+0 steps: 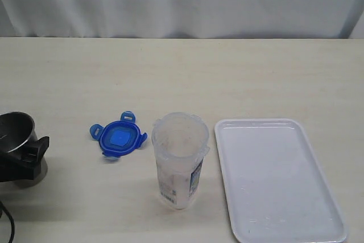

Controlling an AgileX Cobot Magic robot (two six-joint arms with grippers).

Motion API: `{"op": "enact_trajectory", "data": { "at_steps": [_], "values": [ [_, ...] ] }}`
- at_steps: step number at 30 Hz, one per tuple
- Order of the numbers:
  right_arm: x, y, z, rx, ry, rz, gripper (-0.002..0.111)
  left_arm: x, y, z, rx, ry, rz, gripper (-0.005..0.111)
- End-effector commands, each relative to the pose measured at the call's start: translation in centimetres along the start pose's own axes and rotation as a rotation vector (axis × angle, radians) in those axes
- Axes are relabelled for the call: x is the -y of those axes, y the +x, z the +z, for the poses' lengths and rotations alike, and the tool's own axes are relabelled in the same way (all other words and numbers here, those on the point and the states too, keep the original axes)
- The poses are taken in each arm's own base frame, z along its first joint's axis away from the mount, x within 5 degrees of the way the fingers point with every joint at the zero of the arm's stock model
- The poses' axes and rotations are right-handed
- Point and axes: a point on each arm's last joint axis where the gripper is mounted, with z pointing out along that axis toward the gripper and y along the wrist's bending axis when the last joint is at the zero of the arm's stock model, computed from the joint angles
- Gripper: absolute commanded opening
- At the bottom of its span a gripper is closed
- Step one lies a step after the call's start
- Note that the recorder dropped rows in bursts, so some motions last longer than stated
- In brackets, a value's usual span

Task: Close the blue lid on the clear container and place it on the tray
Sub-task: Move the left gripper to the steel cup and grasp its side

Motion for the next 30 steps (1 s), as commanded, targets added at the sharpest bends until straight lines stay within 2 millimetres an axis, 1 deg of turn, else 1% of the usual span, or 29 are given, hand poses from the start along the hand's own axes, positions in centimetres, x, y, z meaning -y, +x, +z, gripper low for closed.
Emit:
{"op": "enact_trajectory", "data": {
  "at_steps": [1, 14, 23, 30],
  "values": [
    [0.0, 0.1, 0.0, 0.003, -0.001, -0.003, 0.004, 0.3, -0.8, 0.7, 0.031, 0.045, 0.033, 0.105],
    [0.0, 0.1, 0.0, 0.003, -0.001, -0.003, 0.004, 0.2, -1.2, 1.0, 0.051, 0.043, 0.034, 0.105],
    [0.0, 0.1, 0.0, 0.003, -0.001, -0.003, 0.004, 0.1, -1.9, 1.6, 0.075, 0.041, 0.027, 0.105],
    [0.0, 0.1, 0.0, 0.003, -0.001, -0.003, 0.004, 0.1, -2.2, 1.5, 0.105, 0.041, 0.026, 0.105]
  ]
}}
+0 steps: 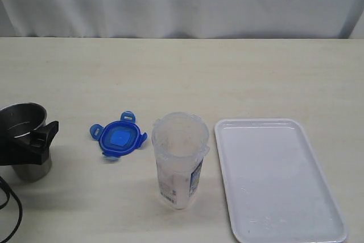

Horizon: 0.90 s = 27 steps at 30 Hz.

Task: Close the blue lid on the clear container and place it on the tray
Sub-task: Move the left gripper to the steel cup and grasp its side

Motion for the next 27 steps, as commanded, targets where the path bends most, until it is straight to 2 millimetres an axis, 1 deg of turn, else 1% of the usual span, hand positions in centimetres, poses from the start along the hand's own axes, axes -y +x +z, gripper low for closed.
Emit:
{"op": "enact_trajectory", "data": {
  "at_steps": [1, 8, 17, 27],
  "values": [
    [0.0, 0.1, 0.0, 0.003, -0.001, -0.003, 0.004, -0.1, -0.4, 0.1, 0.040, -0.005, -0.007, 0.105],
    [0.0, 0.1, 0.0, 0.003, -0.001, -0.003, 0.004, 0.0, -0.2, 0.1, 0.010, 0.011, 0.003, 0.105],
    [0.0, 0.1, 0.0, 0.003, -0.001, -0.003, 0.004, 0.1, 1.0, 0.0, -0.114, 0.017, 0.008, 0.105],
    [0.0, 0.1, 0.0, 0.003, -0.001, -0.003, 0.004, 0.1, 1.1, 0.0, -0.132, 0.018, 0.009, 0.105]
  ]
}}
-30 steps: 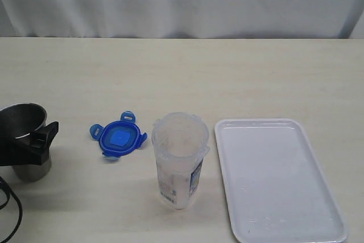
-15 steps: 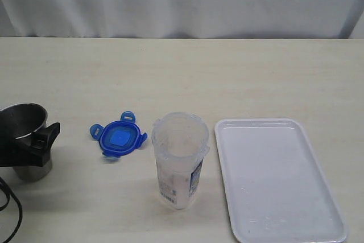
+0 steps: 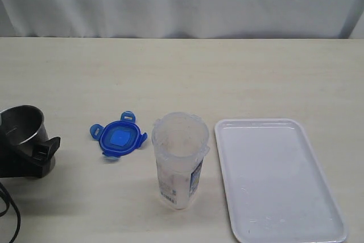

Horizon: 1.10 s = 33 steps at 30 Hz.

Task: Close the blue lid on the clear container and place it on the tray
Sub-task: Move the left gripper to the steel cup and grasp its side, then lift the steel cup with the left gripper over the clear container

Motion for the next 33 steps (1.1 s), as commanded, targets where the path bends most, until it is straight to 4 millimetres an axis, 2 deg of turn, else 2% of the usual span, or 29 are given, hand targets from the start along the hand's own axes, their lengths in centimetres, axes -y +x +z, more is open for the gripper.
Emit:
{"op": "enact_trajectory", "data": {
  "at_steps": [1, 14, 20, 26, 29, 33],
  "values": [
    [-0.01, 0.07, 0.01, 0.003, -0.001, -0.003, 0.004, -0.12, -0.07, 0.07, -0.002, -0.007, -0.008, 0.105],
    [-0.01, 0.07, 0.01, 0.003, -0.001, -0.003, 0.004, -0.15, -0.02, 0.07, -0.008, -0.010, -0.009, 0.104],
    [-0.01, 0.07, 0.01, 0.003, -0.001, -0.003, 0.004, -0.14, -0.02, 0.07, -0.008, -0.009, -0.008, 0.085],
    [-0.01, 0.07, 0.01, 0.003, -0.001, -0.003, 0.004, -0.14, -0.02, 0.07, -0.008, -0.009, -0.012, 0.077],
    [-0.01, 0.07, 0.01, 0.003, -0.001, -0.003, 0.004, -0.07, -0.02, 0.07, -0.008, 0.000, -0.005, 0.059],
    [-0.01, 0.07, 0.01, 0.003, -0.001, -0.003, 0.004, 0.05, -0.07, 0.07, -0.002, 0.012, -0.014, 0.024]
  ]
}}
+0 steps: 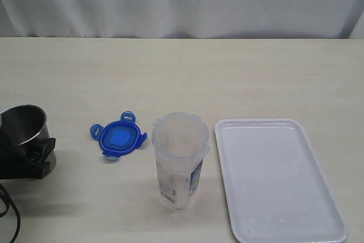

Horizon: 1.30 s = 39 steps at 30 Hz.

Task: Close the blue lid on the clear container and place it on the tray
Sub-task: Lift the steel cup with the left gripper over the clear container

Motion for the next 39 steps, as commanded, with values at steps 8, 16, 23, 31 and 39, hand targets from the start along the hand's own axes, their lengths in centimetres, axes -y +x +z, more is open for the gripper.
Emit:
{"op": "enact_trajectory", "data": {
  "at_steps": [8, 16, 23, 31, 39],
  "values": [
    [0.0, 0.1, 0.0, 0.003, -0.001, -0.003, 0.004, 1.2, -1.2, -0.1, 0.112, 0.140, -0.082, 0.000],
    [0.0, 0.1, 0.0, 0.003, -0.001, -0.003, 0.004, 1.7, -1.8, -0.3, 0.182, 0.206, -0.067, 0.000],
    [0.0, 0.1, 0.0, 0.003, -0.001, -0.003, 0.004, 2.2, -4.0, 1.9, 0.108, 0.334, -0.032, 0.000],
    [0.0, 0.1, 0.0, 0.003, -0.001, -0.003, 0.004, 2.0, -8.6, 4.5, 0.059, 0.447, 0.081, 0.000],
    [0.0, 0.1, 0.0, 0.003, -0.001, -0.003, 0.004, 4.0, -14.1, 4.7, 0.130, 0.707, 0.324, 0.000]
  ]
}}
